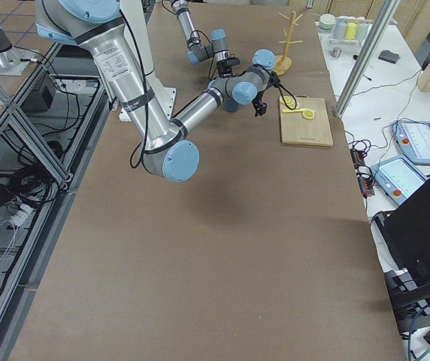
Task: Hang cup on storage rack
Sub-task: 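Release the mug with the right gripper while the left gripper approaches it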
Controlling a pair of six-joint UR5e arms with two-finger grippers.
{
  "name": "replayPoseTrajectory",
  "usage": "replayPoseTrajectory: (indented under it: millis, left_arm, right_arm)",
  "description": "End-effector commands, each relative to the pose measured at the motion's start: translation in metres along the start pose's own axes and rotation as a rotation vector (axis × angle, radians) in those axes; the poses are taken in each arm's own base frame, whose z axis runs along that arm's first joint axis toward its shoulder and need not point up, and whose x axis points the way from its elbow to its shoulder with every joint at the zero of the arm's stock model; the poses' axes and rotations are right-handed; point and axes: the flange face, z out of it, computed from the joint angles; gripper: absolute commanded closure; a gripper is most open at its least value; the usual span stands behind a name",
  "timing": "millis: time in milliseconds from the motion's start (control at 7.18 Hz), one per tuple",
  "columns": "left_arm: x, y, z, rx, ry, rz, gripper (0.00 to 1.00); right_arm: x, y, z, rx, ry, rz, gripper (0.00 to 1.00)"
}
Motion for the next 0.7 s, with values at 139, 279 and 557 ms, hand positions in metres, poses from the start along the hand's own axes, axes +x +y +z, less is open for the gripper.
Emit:
replayPoseTrajectory:
  millis: [139, 279, 557]
  left_arm:
    - [0.001, -0.014, 0.010, 0.019, 0.000, 0.000, 0.26]
    - [0.002, -0.017, 0.014, 0.020, 0.001, 0.000, 0.32]
    - [0.001, -0.015, 0.013, 0.018, 0.002, -0.002, 0.57]
  right_arm:
    - [0.029, 0.013, -0.020, 0.008, -0.005, 0.006, 0.00]
    - [0.035, 0.017, -0.024, 0.008, -0.012, 0.014, 0.00]
    - [0.043, 0.022, -0.031, 0.016, -0.007, 0.023, 0.00]
